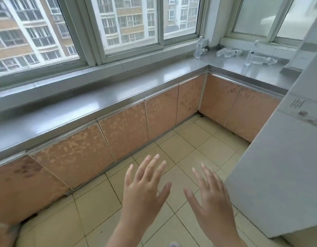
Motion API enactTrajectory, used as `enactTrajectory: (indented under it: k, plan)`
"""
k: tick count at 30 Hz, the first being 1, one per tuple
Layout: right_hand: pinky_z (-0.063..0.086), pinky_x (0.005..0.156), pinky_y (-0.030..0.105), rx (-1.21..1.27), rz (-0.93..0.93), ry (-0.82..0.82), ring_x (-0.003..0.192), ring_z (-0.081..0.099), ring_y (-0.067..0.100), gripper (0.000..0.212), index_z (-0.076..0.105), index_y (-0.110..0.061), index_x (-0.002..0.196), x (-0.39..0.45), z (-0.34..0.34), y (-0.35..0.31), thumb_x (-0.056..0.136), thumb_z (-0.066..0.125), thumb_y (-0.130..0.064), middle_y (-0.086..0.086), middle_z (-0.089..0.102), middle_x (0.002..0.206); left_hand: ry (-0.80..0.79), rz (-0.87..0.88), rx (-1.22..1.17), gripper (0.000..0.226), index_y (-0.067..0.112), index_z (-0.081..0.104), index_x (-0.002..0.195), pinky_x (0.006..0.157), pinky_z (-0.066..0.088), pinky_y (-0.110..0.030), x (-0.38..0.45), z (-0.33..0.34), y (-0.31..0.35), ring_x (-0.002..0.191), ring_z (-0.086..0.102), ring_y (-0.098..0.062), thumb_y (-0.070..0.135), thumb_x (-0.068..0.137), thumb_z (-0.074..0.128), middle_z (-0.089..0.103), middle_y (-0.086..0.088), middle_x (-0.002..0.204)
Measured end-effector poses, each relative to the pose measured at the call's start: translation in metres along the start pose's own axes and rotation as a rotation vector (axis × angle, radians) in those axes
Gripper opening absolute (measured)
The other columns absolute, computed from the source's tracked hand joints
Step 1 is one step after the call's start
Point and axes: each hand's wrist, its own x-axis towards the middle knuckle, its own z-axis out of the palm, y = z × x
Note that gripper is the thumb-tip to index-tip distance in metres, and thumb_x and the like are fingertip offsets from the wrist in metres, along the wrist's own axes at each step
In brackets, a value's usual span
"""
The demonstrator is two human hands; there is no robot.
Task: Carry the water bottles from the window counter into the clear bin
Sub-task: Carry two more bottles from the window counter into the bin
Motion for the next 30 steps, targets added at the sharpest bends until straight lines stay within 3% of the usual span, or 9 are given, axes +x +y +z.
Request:
enactTrajectory:
  k: [13,20,30]
  plan:
    - [0.019,0.109,0.035,-0.038,0.034,0.037,0.139,0.025,0.016,0.059,0.042,-0.028,0.141,0.222,0.015,0.077,0.095,0.021,-0.059,-0.001,0.036,0.152,-0.047,0.039,-0.067,0.053,0.024,0.06,0.135,0.11,0.029,-0.045,0.218,0.123,-0.009,0.137,0.039,-0.013,0.048,0.089,0.046,0.055,0.006,0.144]
    - [0.033,0.104,0.043,-0.121,0.115,0.071,0.136,0.03,0.017,0.062,0.046,-0.026,0.139,0.351,0.028,0.137,0.095,0.016,-0.06,-0.001,0.04,0.15,-0.076,0.124,-0.163,0.054,0.025,0.057,0.136,0.108,0.029,-0.042,0.35,0.218,-0.007,0.135,0.041,-0.012,0.048,0.088,0.048,0.056,0.007,0.144]
    - [0.021,0.108,0.04,-0.167,0.21,0.101,0.137,0.031,0.017,0.063,0.047,-0.024,0.139,0.526,0.016,0.202,0.095,0.018,-0.059,-0.002,0.041,0.15,-0.053,0.251,-0.205,0.054,0.023,0.062,0.133,0.106,0.03,-0.041,0.551,0.305,0.012,0.131,0.042,-0.014,0.048,0.087,0.048,0.059,0.004,0.141]
